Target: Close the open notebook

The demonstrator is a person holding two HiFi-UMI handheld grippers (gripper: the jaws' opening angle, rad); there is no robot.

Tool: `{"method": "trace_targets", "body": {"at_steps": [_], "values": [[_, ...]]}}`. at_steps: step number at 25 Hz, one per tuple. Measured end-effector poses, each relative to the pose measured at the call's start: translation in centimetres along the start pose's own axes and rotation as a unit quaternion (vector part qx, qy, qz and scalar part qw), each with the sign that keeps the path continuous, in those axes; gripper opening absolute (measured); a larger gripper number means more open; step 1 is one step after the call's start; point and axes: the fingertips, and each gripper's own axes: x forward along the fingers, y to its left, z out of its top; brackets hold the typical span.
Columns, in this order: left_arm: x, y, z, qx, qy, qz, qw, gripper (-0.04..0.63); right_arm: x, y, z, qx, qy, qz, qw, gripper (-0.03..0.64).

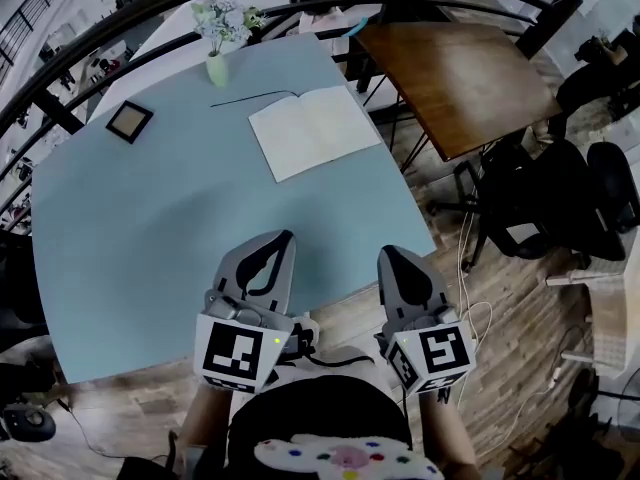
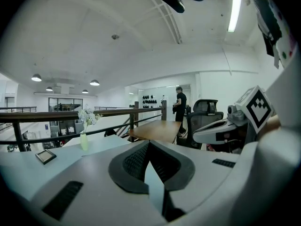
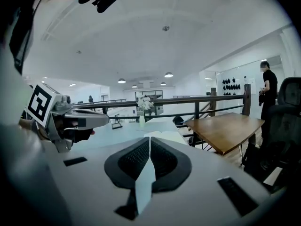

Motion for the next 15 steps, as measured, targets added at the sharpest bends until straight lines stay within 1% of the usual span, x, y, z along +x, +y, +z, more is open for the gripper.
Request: {"method": "trace_targets", "body": {"at_steps": [4, 8, 10, 12, 13, 15], "values": [[0.7, 1.2, -0.7, 0.000, 0.009, 0.002, 1.0000, 0.017, 1.6, -0.2, -0.5, -0.003, 0.019, 0.001, 1.000, 0.034], [1.2, 1.8, -1.3, -0.032, 0.018, 0.014, 0.9992, 0.017, 2.8, -0.5, -0.9, -0.026, 0.030, 0.003, 0.999, 0.034], [1.5, 1.7, -1.6, -0.039, 0.023, 0.020, 0.9988, 0.017, 3.3, -0.9, -1.0, -0.044, 0.039, 0.004, 0.998, 0.034], [1.9, 1.7, -1.9, -0.041, 0.027, 0.027, 0.9984, 0.017, 3.8, -1.4, -1.4, -0.074, 0.060, 0.005, 0.995, 0.034], [2.1, 1.9, -2.1, -0.040, 0.029, 0.032, 0.9983, 0.017, 4.3, -1.7, -1.4, -0.089, 0.059, 0.006, 0.994, 0.035], [2.5, 2.4, -2.6, -0.035, 0.035, 0.043, 0.9979, 0.017, 5.5, -2.1, -1.0, -0.108, 0.039, 0.010, 0.993, 0.035]]}}
